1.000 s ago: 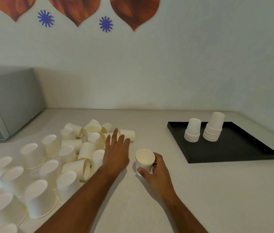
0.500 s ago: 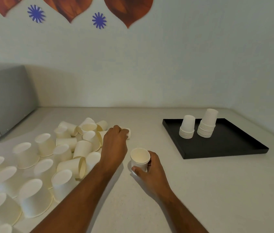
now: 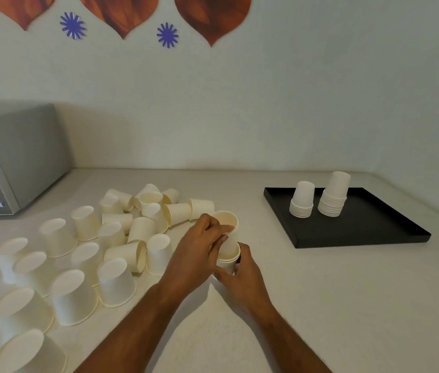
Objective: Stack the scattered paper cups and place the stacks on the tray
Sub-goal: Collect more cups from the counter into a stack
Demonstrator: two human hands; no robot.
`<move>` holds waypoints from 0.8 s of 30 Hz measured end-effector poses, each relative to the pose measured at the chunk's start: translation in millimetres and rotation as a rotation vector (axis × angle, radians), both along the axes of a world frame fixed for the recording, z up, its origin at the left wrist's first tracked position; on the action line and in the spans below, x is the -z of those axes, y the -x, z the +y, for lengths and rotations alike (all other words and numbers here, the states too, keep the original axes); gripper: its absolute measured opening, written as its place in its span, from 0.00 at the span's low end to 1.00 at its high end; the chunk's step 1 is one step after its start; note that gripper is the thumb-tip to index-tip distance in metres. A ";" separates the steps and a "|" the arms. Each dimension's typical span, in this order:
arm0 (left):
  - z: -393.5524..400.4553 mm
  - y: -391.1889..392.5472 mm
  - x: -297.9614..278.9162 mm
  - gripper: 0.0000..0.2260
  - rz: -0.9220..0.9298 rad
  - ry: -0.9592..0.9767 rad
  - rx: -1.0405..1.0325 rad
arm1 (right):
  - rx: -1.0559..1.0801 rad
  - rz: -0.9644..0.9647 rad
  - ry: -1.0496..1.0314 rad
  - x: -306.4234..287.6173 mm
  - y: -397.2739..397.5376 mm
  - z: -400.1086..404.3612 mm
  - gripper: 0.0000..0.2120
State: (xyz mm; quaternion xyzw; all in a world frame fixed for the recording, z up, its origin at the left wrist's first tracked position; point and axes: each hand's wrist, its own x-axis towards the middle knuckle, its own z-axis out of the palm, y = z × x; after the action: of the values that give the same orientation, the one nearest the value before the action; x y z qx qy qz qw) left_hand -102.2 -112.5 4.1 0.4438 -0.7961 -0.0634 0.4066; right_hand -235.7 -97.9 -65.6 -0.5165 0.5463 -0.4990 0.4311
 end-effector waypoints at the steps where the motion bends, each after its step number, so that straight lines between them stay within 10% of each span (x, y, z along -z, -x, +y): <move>1: -0.1 -0.2 4.4 0.13 -0.031 -0.048 0.052 | 0.002 -0.010 0.000 -1.3 -0.1 2.2 0.49; 6: -2.4 -8.8 16.6 0.14 0.044 -0.067 -0.017 | 0.018 0.120 0.047 -4.2 -1.4 11.5 0.18; 11: -21.7 -43.6 20.8 0.27 -0.371 -0.165 -0.524 | 0.006 0.161 0.037 0.1 -3.3 14.7 0.32; 16: -25.4 -67.1 26.1 0.32 -0.679 -0.278 -0.554 | 0.037 0.140 0.021 8.4 -8.2 16.2 0.39; 24: -16.9 -64.7 15.9 0.24 -0.250 -0.030 -0.533 | 0.023 0.197 0.032 2.4 -12.8 20.5 0.38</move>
State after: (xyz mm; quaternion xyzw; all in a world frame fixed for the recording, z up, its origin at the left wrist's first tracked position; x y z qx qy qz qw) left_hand -37.6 -129.4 -11.8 0.6476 -0.6942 0.0891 0.3013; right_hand -222.9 -77.4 -68.0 -0.5636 0.5841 -0.4593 0.3610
